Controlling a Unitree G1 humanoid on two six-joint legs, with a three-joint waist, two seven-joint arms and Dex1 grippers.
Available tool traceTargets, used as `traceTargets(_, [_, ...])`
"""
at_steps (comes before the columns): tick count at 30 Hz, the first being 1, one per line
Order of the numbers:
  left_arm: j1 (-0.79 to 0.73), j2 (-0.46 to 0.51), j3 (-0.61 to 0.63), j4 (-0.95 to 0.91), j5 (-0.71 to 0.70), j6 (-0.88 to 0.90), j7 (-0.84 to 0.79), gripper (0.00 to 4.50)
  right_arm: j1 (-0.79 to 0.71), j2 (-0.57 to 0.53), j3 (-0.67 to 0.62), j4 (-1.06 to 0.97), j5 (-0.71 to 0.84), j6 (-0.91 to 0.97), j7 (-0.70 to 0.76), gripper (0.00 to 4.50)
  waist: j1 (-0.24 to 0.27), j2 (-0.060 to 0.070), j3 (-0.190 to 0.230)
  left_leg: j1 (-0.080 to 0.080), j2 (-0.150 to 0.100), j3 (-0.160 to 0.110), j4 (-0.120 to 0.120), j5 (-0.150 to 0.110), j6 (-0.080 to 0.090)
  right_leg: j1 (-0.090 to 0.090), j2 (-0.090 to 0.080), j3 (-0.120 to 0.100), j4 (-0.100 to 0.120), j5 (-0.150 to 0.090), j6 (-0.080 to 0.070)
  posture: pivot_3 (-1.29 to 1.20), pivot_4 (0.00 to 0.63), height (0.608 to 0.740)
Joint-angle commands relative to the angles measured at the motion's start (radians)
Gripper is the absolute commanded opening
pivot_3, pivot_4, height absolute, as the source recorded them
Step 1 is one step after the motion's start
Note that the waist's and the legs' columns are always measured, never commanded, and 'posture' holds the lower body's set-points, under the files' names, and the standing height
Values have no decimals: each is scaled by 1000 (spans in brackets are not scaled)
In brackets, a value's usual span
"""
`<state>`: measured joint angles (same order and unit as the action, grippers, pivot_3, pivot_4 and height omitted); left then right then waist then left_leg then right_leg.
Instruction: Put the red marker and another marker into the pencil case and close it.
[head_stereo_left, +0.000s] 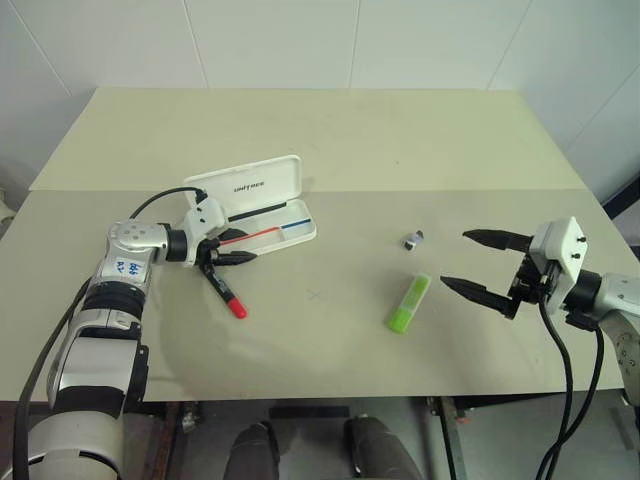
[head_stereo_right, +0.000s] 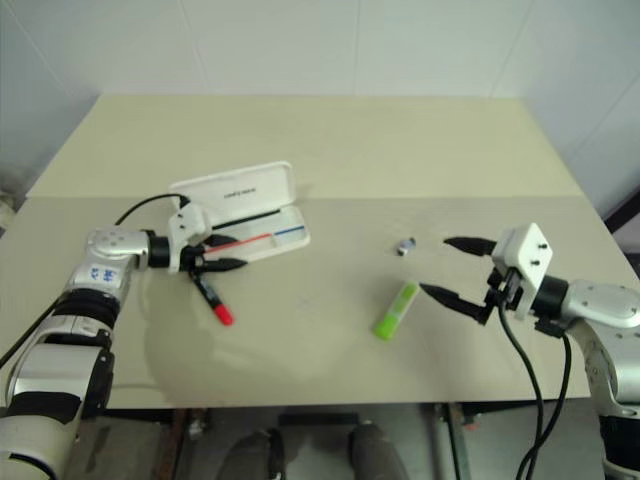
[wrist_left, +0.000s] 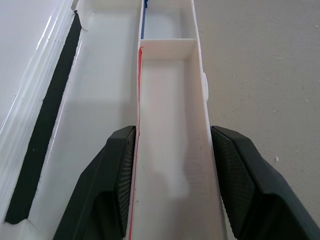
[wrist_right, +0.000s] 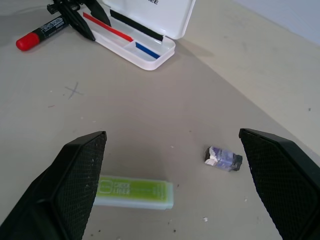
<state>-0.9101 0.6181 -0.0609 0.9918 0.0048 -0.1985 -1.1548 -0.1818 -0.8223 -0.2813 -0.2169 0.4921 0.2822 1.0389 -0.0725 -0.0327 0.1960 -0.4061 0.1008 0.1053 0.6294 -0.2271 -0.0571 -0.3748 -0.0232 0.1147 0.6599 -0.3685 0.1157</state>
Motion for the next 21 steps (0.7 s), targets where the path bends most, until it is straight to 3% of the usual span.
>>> traceTargets(1, [1, -3, -10, -7, 9, 0, -11, 2001, -16, -16, -10, 1, 7, -14, 12, 4500, 2, 0, 0, 0, 0, 0, 0, 0, 0, 0, 0, 0, 0, 0, 0, 0, 150, 740])
traceTargets(8, [1, 3, 17, -100, -27, -15, -14, 2001, -49, -19, 2, 29, -2, -18, 29, 4500, 2, 0, 0, 0, 0, 0, 0, 0, 0, 0, 0, 0, 0, 0, 0, 0, 150, 740])
traceTargets(21, [156, 17, 20, -493, -130, 16, -104, 2001, -100, -29, 15, 74, -20, -20, 64, 4500, 15, 0, 0, -1, 0, 1, 1, 0, -1, 0, 0, 0, -1, 0, 0, 0, 150, 740])
